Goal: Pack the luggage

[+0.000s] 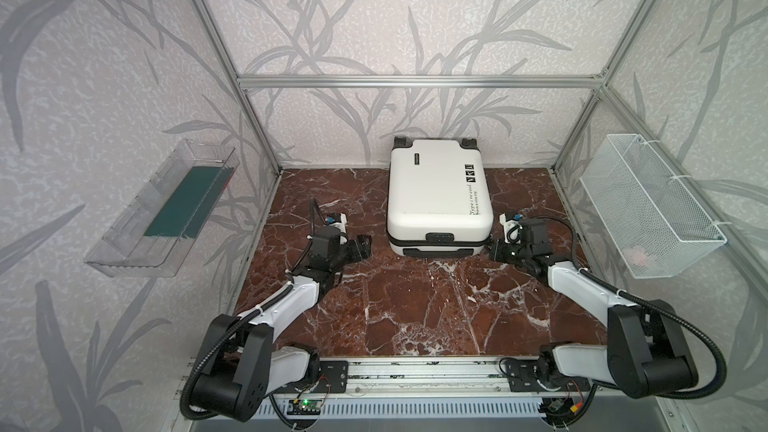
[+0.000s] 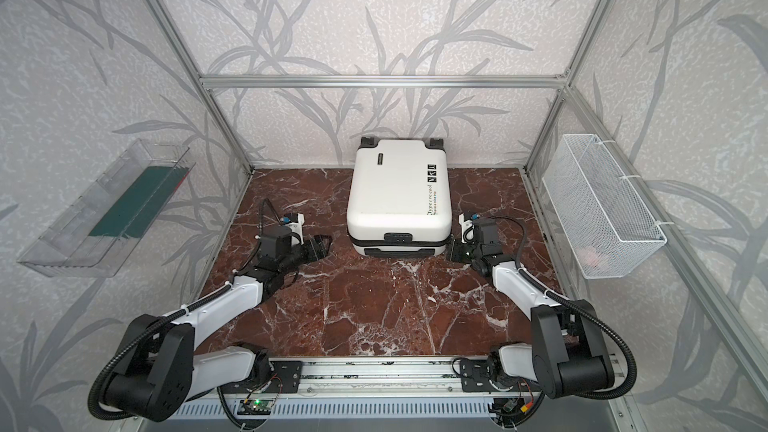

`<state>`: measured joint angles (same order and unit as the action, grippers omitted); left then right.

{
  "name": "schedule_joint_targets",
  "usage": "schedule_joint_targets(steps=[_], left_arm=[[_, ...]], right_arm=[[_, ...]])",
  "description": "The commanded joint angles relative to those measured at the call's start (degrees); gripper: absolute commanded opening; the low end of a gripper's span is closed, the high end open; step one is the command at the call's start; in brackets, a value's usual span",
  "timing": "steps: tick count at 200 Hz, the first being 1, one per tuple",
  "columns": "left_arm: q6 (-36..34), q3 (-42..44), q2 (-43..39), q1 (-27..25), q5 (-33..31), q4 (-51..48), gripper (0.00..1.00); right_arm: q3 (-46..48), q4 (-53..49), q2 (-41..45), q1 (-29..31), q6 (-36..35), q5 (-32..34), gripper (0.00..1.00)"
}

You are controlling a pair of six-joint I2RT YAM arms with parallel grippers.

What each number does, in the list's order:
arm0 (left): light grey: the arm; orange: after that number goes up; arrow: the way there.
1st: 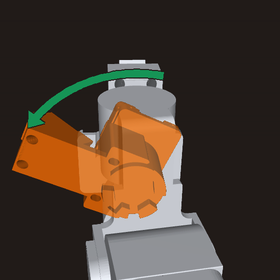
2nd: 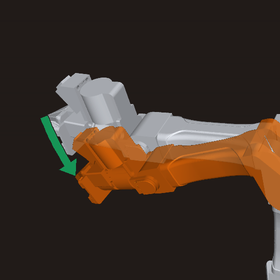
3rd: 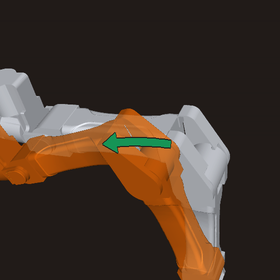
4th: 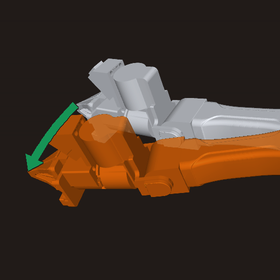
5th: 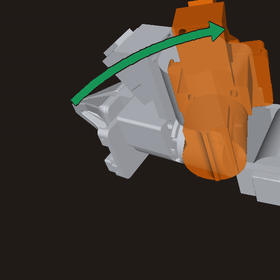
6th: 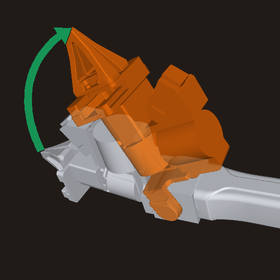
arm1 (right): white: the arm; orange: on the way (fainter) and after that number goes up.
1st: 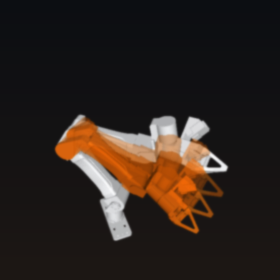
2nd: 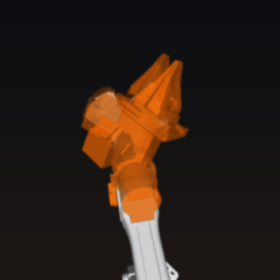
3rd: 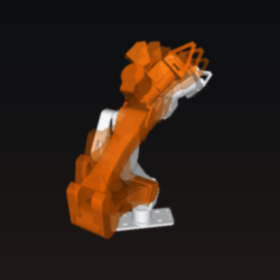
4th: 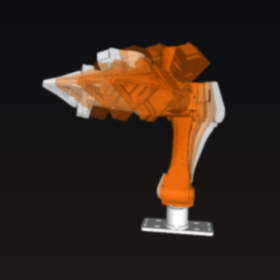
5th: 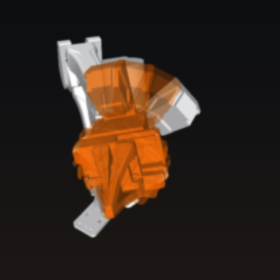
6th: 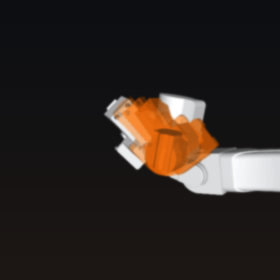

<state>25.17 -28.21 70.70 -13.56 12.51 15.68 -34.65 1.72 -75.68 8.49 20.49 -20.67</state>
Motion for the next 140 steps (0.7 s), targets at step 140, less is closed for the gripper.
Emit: schedule_joint_targets(steps=[140], left_arm=[[-17.41,4.40,15.69,-1.23,5.88,31.73,0.67]], right_arm=[[2.04,5.59,-0.84,0.91,1.54,-6.46,0.00]])
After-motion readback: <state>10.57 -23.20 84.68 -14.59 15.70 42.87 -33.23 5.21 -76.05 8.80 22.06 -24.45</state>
